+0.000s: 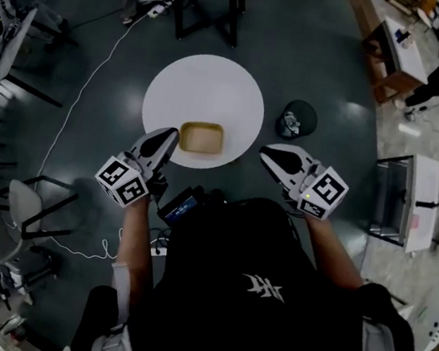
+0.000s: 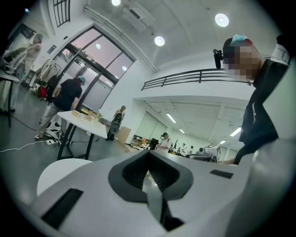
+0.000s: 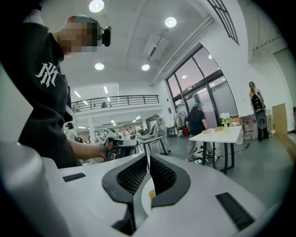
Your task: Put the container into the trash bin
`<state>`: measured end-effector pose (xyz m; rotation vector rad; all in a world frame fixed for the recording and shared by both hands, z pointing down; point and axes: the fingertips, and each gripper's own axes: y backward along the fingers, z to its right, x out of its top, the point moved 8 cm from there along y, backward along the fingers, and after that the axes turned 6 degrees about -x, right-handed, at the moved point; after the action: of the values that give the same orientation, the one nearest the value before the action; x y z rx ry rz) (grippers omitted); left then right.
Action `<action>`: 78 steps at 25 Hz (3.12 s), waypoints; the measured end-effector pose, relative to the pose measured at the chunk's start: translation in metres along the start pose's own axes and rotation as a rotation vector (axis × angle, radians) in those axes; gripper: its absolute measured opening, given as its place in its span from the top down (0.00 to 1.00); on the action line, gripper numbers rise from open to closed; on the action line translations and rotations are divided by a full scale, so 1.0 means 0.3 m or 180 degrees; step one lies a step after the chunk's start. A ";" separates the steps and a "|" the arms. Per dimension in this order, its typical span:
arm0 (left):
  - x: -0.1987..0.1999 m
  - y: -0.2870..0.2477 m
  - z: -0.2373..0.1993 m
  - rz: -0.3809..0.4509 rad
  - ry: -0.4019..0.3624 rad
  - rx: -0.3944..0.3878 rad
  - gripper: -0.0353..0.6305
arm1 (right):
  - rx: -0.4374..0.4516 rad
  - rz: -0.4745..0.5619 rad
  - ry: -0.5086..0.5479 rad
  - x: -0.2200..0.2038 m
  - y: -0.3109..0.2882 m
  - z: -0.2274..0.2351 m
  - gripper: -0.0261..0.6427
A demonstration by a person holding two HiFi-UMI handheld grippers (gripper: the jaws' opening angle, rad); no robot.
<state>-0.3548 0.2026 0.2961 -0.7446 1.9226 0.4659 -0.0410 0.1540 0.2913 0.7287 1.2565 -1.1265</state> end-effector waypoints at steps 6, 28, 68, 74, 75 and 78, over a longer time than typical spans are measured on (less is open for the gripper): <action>-0.028 0.015 -0.057 0.0005 0.0128 0.0162 0.94 | 0.0056 -0.0097 -0.0055 -0.016 -0.052 0.062 0.89; -0.172 0.112 -0.031 0.0430 0.0401 0.1921 0.94 | 0.1596 -0.0498 0.0080 -0.039 -0.550 0.427 0.89; -0.858 0.096 -0.138 0.1056 0.2587 0.3103 0.83 | 0.2406 -0.2412 0.0177 -0.556 -0.951 0.320 0.71; -0.918 0.092 -0.196 0.1141 0.2958 0.3018 0.75 | 0.2209 -0.2630 0.0142 -0.648 -0.980 0.332 0.71; -0.926 0.088 -0.204 0.1138 0.3004 0.3011 0.74 | 0.2181 -0.2668 0.0132 -0.663 -0.985 0.334 0.71; -0.946 0.070 -0.216 0.1071 0.3108 0.3019 0.74 | 0.2150 -0.2784 0.0106 -0.706 -0.989 0.339 0.71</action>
<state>-0.3185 0.2630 0.5794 0.0480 2.7910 -0.7599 -0.2684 0.0170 0.5613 0.6827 1.2459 -2.3316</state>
